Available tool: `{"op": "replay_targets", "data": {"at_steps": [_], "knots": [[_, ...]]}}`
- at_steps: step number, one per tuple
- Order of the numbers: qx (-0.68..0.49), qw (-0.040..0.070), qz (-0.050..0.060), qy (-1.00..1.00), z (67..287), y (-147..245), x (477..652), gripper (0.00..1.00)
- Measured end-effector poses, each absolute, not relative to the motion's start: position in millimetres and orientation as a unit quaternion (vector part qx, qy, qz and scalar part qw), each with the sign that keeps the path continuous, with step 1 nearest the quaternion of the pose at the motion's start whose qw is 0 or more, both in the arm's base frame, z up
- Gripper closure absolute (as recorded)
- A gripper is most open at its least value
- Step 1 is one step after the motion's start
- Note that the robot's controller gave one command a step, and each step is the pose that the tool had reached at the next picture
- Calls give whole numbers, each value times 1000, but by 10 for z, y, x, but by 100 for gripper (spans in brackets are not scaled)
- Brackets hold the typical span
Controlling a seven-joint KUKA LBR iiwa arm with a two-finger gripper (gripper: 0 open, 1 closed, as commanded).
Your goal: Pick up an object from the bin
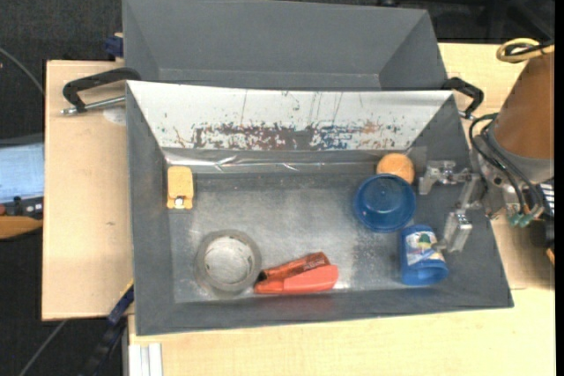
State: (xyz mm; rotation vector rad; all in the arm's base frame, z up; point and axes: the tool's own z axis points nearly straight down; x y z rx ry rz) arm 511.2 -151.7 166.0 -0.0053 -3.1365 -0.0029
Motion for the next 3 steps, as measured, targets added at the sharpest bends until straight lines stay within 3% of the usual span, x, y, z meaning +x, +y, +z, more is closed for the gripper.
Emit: {"op": "replay_targets", "data": {"at_steps": [1, 2, 3], "knots": [[0, -2, 0, -1000, 1707, -1511, 5131, 0], [-44, -2, 0, -999, 1401, -1433, 5104, 0], [-39, -3, 0, -999, 762, -1092, 5289, 0]]}}
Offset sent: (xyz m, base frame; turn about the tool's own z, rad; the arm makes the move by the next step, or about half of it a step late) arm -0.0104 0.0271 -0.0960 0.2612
